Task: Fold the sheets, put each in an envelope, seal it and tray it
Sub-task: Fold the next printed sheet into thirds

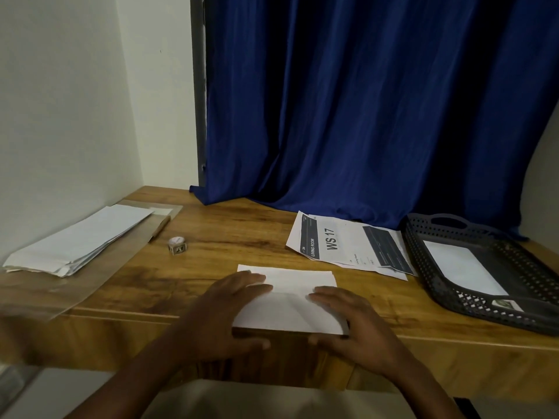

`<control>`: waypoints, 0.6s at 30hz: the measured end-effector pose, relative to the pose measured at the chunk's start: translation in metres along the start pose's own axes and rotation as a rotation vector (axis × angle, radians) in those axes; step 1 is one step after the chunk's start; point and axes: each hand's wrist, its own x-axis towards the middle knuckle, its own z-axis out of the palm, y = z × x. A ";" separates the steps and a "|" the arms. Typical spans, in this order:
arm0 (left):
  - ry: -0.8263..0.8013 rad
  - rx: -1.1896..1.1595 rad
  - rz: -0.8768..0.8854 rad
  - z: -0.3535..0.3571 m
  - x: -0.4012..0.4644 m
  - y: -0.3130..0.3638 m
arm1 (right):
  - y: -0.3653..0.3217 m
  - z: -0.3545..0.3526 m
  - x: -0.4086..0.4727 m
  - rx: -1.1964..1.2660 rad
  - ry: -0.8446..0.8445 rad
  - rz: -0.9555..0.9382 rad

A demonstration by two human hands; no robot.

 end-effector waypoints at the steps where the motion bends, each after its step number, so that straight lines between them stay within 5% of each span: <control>1: -0.013 0.018 0.021 0.003 -0.005 -0.003 | 0.002 0.001 -0.005 -0.064 -0.031 -0.019; 7: 0.114 -0.251 0.013 0.010 -0.009 -0.014 | 0.024 0.007 -0.006 0.120 0.086 -0.083; 13: 0.191 -0.555 -0.138 -0.012 0.010 -0.012 | 0.020 -0.008 0.013 0.568 0.205 0.118; 18: 0.315 -0.643 -0.362 -0.010 0.035 -0.020 | 0.021 -0.004 0.040 0.594 0.328 0.261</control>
